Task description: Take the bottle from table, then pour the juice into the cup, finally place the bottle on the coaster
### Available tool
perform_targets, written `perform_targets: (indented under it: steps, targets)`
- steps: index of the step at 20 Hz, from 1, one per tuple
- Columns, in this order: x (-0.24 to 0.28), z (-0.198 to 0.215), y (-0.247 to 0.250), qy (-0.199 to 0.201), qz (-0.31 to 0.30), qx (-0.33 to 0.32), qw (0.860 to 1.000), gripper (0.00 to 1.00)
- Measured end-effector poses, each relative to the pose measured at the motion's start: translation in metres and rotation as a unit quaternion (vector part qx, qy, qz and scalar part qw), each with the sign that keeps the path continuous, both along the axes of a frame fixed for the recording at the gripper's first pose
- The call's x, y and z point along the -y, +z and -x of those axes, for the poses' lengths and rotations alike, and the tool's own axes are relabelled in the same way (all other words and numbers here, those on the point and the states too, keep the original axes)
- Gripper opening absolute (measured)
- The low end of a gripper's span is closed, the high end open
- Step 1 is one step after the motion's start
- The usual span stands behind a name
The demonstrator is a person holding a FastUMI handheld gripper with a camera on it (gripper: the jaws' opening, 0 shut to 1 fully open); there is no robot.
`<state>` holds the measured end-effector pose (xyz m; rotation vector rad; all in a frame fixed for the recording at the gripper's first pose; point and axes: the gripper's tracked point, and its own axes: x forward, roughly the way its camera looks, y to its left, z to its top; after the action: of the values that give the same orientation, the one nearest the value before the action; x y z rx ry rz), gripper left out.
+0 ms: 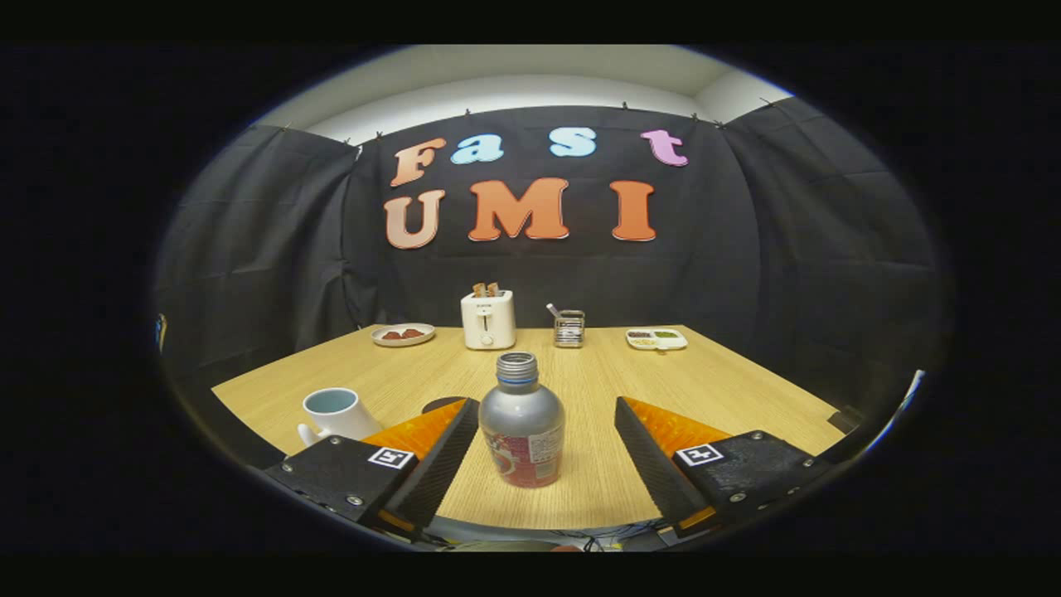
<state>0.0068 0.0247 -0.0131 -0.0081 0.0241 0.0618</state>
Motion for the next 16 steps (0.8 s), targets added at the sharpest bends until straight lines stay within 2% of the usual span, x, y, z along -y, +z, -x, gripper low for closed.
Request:
perform_targets:
  steps: [7, 16]
  targets:
    - [-0.011, -0.010, -0.017, 0.011, 0.004, -0.019, 1.000, 0.99]
    - [-0.007, -0.022, -0.047, 0.006, 0.004, -0.052, 0.999, 0.99]
